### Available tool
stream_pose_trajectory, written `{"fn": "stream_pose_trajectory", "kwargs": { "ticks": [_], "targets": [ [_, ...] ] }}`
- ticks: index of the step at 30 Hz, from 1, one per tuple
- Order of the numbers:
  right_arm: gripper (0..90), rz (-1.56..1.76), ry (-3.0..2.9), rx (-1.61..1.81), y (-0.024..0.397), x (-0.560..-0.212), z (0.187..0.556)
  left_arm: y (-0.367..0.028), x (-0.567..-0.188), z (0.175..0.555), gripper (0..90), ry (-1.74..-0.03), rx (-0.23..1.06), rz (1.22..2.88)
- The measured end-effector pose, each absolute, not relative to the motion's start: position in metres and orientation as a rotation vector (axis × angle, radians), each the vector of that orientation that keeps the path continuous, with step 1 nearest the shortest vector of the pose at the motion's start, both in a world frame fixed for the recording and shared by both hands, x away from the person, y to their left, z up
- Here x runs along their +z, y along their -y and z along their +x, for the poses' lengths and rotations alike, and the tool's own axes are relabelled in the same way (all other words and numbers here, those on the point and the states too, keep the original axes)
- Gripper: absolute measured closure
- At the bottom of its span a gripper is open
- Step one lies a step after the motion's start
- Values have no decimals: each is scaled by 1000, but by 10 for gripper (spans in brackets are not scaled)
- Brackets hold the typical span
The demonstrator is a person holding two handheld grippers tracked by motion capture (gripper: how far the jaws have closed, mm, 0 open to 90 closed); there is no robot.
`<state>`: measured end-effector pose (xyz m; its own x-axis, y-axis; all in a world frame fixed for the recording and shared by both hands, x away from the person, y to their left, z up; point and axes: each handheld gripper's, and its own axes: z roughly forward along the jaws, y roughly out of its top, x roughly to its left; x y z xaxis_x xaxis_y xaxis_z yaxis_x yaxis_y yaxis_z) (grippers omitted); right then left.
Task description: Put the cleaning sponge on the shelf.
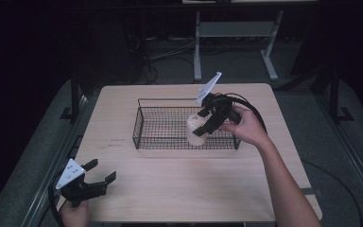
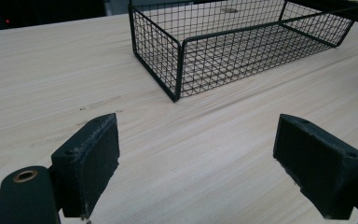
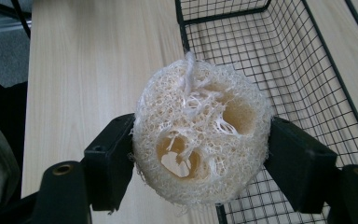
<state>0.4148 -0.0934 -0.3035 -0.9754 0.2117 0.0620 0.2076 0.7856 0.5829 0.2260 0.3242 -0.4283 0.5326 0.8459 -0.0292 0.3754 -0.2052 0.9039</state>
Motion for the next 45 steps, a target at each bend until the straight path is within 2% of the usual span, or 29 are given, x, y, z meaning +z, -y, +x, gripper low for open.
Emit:
{"fn": "stream_pose_trajectory", "kwargs": {
  "ticks": [31,45],
  "targets": [
    [276,479,-2934,784,83,-299,474,-324,-429,230,138,-1010,599,1798],
    [276,569,-2956,737,86,-332,499,-325,-430,231,138,-1012,592,1797]
  ]
}}
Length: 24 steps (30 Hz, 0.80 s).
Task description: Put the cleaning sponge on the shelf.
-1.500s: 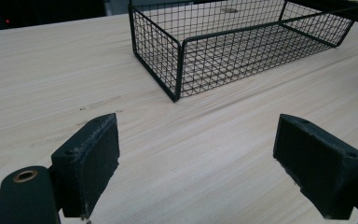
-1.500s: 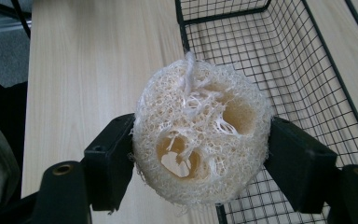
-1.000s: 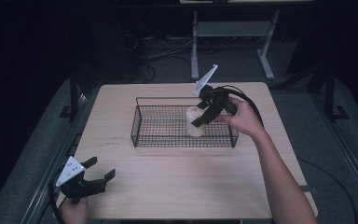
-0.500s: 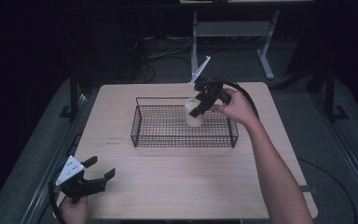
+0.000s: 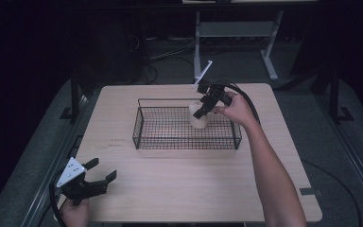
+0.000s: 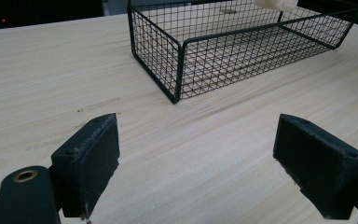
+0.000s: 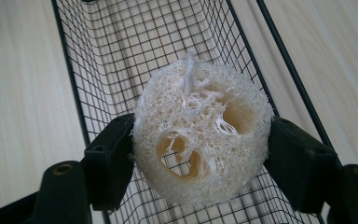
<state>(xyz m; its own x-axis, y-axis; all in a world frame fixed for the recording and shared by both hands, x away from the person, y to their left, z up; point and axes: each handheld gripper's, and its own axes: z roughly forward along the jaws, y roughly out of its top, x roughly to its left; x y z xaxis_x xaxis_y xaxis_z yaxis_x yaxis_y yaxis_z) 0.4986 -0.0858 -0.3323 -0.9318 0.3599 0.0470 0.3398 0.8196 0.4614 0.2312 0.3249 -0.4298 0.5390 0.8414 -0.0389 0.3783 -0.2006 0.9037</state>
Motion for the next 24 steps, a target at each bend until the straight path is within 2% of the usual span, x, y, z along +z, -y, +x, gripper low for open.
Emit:
{"fn": "stream_pose_trajectory", "kwargs": {
  "ticks": [12,24],
  "targets": [
    [275,692,-3013,669,88,-366,511,-325,-430,231,138,-1014,593,1796],
    [275,702,-3015,681,87,-385,511,-327,-429,229,138,-1012,599,1790]
  ]
}}
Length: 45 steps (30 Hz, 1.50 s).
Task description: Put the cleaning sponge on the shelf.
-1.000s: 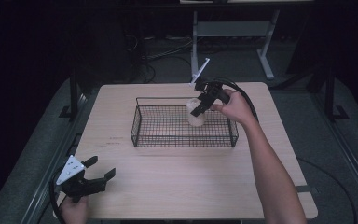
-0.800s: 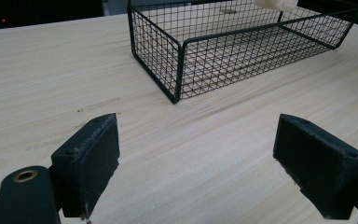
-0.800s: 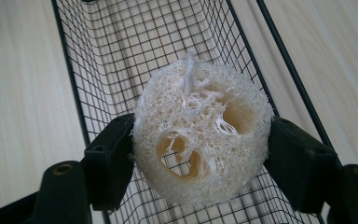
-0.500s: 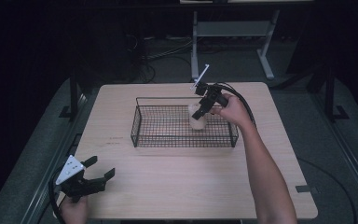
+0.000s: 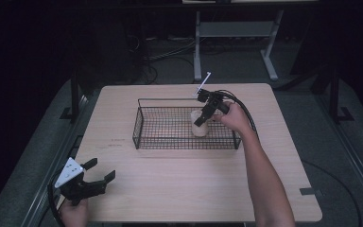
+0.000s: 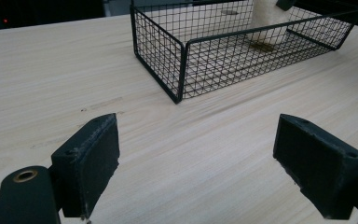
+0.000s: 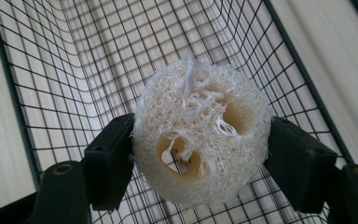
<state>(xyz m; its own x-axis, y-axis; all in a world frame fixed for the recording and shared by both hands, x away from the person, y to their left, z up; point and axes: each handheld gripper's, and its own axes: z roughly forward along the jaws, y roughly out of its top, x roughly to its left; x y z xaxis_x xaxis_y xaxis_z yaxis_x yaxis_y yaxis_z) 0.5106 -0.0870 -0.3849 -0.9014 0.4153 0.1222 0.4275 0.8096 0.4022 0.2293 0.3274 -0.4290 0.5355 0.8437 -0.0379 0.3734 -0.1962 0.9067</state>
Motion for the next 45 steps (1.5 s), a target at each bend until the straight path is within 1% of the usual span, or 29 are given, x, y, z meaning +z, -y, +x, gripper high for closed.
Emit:
{"fn": "stream_pose_trajectory", "kwargs": {
  "ticks": [12,15,24,29,45],
  "targets": [
    [270,-705,2932,-677,92,-398,508,-328,-429,229,138,-1014,600,1790],
    [265,-699,2945,-656,91,-397,506,-327,-429,230,138,-1013,597,1792],
    [175,-701,2967,-646,89,-393,503,-327,-429,230,138,-1013,597,1793],
    [156,-697,2977,-643,89,-390,501,-327,-429,229,138,-1011,598,1795],
    [140,-688,3007,-676,92,-372,492,-326,-428,228,138,-1010,600,1792]
  ]
}}
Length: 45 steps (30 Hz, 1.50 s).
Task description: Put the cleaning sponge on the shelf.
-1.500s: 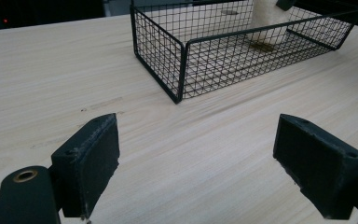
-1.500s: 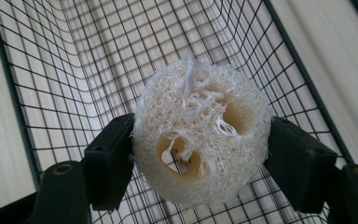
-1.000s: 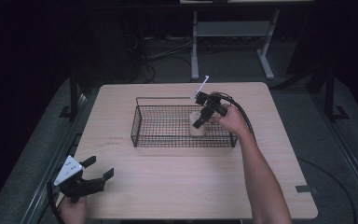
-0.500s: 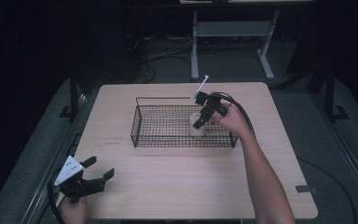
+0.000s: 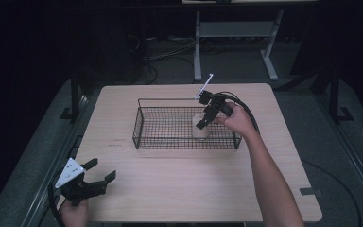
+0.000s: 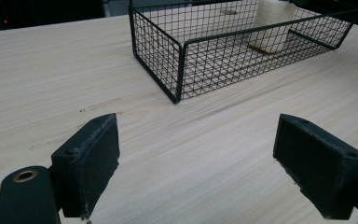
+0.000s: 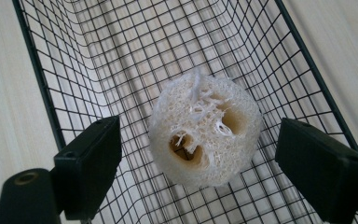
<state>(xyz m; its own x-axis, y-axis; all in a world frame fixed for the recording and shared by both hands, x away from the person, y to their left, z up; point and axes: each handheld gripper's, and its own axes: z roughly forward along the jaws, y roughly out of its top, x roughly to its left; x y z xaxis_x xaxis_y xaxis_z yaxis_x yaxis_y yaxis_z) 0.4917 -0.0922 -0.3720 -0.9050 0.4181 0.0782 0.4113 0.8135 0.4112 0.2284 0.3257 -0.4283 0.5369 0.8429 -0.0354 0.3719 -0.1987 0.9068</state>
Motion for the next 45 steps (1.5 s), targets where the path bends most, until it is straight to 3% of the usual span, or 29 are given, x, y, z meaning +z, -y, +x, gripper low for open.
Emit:
{"fn": "stream_pose_trajectory", "kwargs": {
  "ticks": [45],
  "targets": [
    [140,602,-3003,676,98,-353,456,-322,-429,229,138,-1002,598,1812]
  ]
}}
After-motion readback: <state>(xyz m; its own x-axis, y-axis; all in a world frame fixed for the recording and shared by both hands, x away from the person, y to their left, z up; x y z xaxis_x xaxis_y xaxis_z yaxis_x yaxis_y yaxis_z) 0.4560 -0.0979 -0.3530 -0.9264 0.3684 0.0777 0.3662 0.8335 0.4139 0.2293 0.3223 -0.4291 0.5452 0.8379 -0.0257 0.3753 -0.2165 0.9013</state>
